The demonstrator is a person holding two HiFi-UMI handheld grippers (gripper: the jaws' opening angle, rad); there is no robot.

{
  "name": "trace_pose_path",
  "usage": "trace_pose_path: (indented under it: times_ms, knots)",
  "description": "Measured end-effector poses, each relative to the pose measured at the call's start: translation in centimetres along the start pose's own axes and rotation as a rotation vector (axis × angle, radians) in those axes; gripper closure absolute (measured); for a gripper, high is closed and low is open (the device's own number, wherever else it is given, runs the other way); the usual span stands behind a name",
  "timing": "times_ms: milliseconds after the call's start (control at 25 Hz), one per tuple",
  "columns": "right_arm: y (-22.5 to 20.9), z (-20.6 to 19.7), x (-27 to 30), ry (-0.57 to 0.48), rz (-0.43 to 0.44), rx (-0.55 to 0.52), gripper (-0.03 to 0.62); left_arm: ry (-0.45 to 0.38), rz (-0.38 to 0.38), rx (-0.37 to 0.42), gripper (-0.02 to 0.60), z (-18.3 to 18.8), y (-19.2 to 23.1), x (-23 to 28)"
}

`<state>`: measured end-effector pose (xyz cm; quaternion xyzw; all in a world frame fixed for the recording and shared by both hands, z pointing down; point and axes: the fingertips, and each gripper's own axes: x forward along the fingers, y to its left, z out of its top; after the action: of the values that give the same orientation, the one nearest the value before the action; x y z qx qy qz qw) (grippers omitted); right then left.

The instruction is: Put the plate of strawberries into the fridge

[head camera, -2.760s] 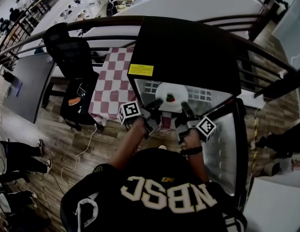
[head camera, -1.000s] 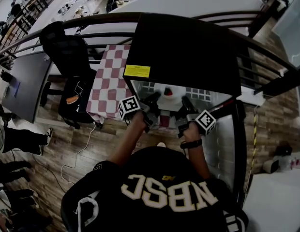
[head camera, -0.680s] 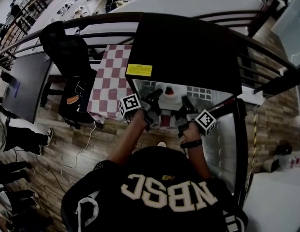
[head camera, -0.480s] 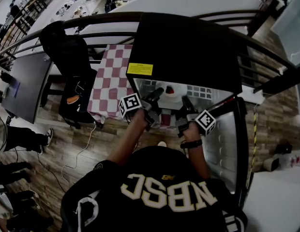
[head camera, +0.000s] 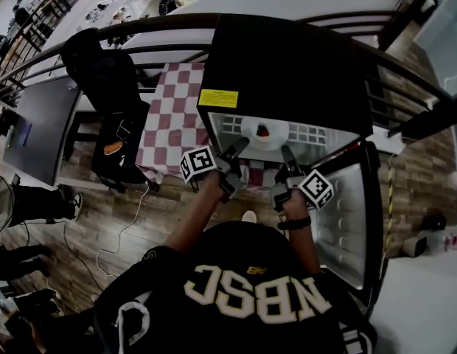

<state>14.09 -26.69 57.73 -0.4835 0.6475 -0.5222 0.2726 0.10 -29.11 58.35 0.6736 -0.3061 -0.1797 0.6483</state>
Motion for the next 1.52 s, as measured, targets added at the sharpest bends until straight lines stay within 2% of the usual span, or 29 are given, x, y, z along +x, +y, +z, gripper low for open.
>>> trace_pose_path:
  times_ms: [240,680,800,1040,1120,1240,1320,1520]
  knots:
    - [-0.2,-1.1,-1.2,0.031,-0.073,-0.254,0.441,0.015,0.048,0.136,0.314,-1.1,0.8,-1.2]
    - [2.4,-2.5,-1.0,0.071,-0.108,-0.761,0.442,0.033,0.121,0.603,0.371,-1.7,-0.1,-2.2]
    - [2.7,-2.8,-0.9,0.078,-0.123,-0.881,0.442,0.034,0.147,0.761,0.385,-1.6,-0.6,-2.0]
    - [3.1,-3.0,-0.3,0.102,-0.161,-1.165,0.442,0.021,0.212,1.170,0.411,-1.1,-1.9,-1.4]
    - [3.4,-3.0,-0.3,0.116,-0.174,-1.278,0.441,0.034,0.219,1.274,0.411,-1.2,-2.1,-1.2]
    - [3.7,-3.2,-0.2,0.133,-0.181,-1.398,0.442,0.052,0.214,1.338,0.411,-1.3,-2.0,-1.0]
    - [3.5,-3.4,0.0,0.140,-0.174,-1.408,0.442,0.052,0.207,1.341,0.411,-1.2,-1.9,-1.0]
    - [2.3,-3.1,0.2,0.140,-0.159,-1.218,0.444,0.039,0.203,1.300,0.420,-0.8,-1.7,-0.8]
